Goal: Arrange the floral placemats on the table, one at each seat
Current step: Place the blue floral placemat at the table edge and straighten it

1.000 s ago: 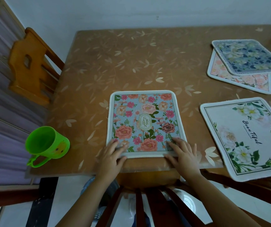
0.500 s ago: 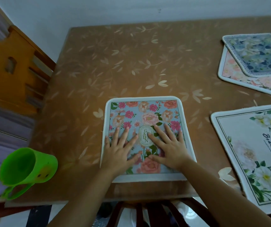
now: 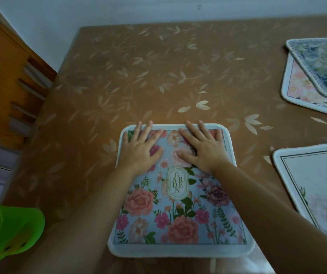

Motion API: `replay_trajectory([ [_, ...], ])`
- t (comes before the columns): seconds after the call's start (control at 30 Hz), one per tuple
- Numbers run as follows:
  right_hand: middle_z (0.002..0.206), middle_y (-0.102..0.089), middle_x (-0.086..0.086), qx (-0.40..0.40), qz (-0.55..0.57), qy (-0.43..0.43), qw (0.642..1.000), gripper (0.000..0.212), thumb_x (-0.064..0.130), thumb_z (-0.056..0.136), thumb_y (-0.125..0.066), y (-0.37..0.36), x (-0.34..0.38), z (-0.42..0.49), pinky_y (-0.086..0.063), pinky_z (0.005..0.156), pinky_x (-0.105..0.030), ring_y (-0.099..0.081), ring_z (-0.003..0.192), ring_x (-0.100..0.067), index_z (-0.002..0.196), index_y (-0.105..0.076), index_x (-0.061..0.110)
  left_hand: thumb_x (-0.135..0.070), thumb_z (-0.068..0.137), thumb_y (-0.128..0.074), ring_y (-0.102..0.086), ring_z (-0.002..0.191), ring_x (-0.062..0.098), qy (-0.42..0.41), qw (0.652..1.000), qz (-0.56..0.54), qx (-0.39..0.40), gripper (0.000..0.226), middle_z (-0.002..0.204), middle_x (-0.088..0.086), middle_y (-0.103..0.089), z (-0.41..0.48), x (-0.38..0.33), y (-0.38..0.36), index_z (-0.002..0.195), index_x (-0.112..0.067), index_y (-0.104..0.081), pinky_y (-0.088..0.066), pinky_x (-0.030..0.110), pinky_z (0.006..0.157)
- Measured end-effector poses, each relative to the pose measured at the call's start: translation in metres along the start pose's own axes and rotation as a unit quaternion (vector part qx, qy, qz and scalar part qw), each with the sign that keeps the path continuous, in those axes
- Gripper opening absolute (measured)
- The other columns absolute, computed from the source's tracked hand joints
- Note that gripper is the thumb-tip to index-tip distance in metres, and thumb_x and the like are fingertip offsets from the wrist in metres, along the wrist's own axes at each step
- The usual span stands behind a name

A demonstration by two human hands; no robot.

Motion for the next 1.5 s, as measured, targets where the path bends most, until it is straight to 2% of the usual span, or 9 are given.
replay_trajectory([
  [0.23, 0.155, 0.006, 0.006, -0.020, -0.019, -0.091, 0.995, 0.073, 0.075, 0.077, -0.009, -0.002, -0.001, -0.016, 0.002, 0.110, -0.059, 0.011, 0.141, -0.020, 0.141, 0.002, 0.040, -0.050, 0.093, -0.018, 0.009, 0.141, 0.024, 0.043, 0.999, -0.001, -0.024, 0.055, 0.155, 0.000, 0.004, -0.009, -0.001, 0.000, 0.143, -0.032, -0.003, 0.000, 0.051, 0.112],
  [0.43, 0.154, 0.012, 0.005, 0.002, -0.034, -0.084, 0.996, 0.074, 0.074, 0.076, -0.004, -0.006, 0.002, -0.060, 0.001, 0.110, -0.057, 0.015, 0.140, -0.019, 0.140, 0.010, 0.039, -0.053, 0.092, -0.020, 0.015, 0.140, 0.023, 0.045, 0.999, 0.002, -0.011, 0.060, 0.154, 0.001, 0.009, -0.051, -0.007, -0.006, 0.143, -0.030, 0.002, 0.005, 0.048, 0.112],
  [0.6, 0.152, 0.016, 0.008, 0.003, 0.002, -0.076, 0.997, 0.072, 0.074, 0.078, -0.010, -0.008, 0.010, -0.096, 0.007, 0.110, -0.051, 0.021, 0.137, -0.016, 0.136, 0.016, 0.041, -0.062, 0.084, -0.006, 0.022, 0.138, 0.019, 0.049, 0.999, -0.011, -0.005, 0.063, 0.153, -0.003, 0.014, -0.098, -0.018, -0.012, 0.137, -0.033, 0.012, 0.007, 0.045, 0.111],
  [0.9, 0.149, 0.019, 0.008, 0.020, 0.014, -0.071, 0.997, 0.074, 0.080, 0.072, -0.004, -0.013, 0.030, -0.146, 0.013, 0.108, -0.046, 0.025, 0.135, -0.019, 0.132, 0.023, 0.045, -0.071, 0.080, 0.000, 0.023, 0.137, 0.025, 0.068, 0.997, 0.033, 0.011, 0.071, 0.151, 0.001, 0.016, -0.155, -0.038, -0.017, 0.138, -0.034, 0.016, 0.009, 0.047, 0.109],
  [1.07, 0.148, 0.022, 0.008, 0.027, 0.004, -0.083, 0.996, 0.072, 0.078, 0.073, -0.002, -0.018, 0.045, -0.164, 0.009, 0.110, -0.051, 0.026, 0.135, -0.021, 0.132, 0.023, 0.045, -0.069, 0.080, -0.015, 0.002, 0.139, 0.034, 0.068, 0.997, 0.024, -0.002, 0.075, 0.151, 0.007, -0.002, -0.171, -0.054, -0.014, 0.142, -0.027, -0.005, -0.004, 0.053, 0.108],
  [1.23, 0.147, 0.026, 0.005, 0.041, 0.009, -0.076, 0.996, 0.070, 0.077, 0.074, 0.000, -0.022, 0.056, -0.178, 0.017, 0.106, -0.051, 0.030, 0.134, -0.025, 0.131, 0.025, 0.044, -0.067, 0.081, -0.020, -0.013, 0.138, 0.036, 0.080, 0.997, 0.012, 0.007, 0.075, 0.151, 0.011, -0.019, -0.184, -0.074, -0.015, 0.142, -0.023, -0.018, -0.020, 0.059, 0.105],
  [1.33, 0.147, 0.025, 0.004, 0.051, 0.010, -0.064, 0.997, 0.068, 0.074, 0.075, 0.003, -0.022, 0.059, -0.184, 0.019, 0.105, -0.052, 0.033, 0.132, -0.026, 0.132, 0.021, 0.041, -0.068, 0.083, -0.010, -0.025, 0.134, 0.039, 0.083, 0.996, 0.018, 0.017, 0.075, 0.146, 0.014, -0.031, -0.188, -0.084, -0.013, 0.139, -0.023, -0.032, -0.023, 0.061, 0.102],
  [1.43, 0.145, 0.028, 0.005, 0.063, 0.017, -0.037, 0.997, 0.065, 0.071, 0.078, 0.001, -0.021, 0.058, -0.190, 0.023, 0.103, -0.051, 0.038, 0.128, -0.026, 0.133, 0.018, 0.040, -0.066, 0.084, -0.017, -0.028, 0.133, 0.039, 0.069, 0.997, 0.007, 0.035, 0.070, 0.144, 0.013, -0.037, -0.192, -0.099, -0.014, 0.137, -0.024, -0.035, -0.028, 0.062, 0.100],
  [1.5, 0.146, 0.026, 0.005, 0.068, 0.021, -0.023, 0.997, 0.063, 0.066, 0.084, -0.008, -0.020, 0.054, -0.192, 0.022, 0.104, -0.049, 0.034, 0.131, -0.027, 0.138, 0.011, 0.038, -0.062, 0.086, -0.018, -0.027, 0.134, 0.036, 0.072, 0.997, -0.005, 0.039, 0.066, 0.144, 0.011, -0.037, -0.195, -0.110, -0.015, 0.137, -0.025, -0.036, -0.023, 0.058, 0.105],
])
Point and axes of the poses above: each hand's wrist, its own z-axis towards the middle knuckle, its own y-axis out of the back of the hand, x = y × z, the point moved 3 cm from there along z, towards the middle knuckle
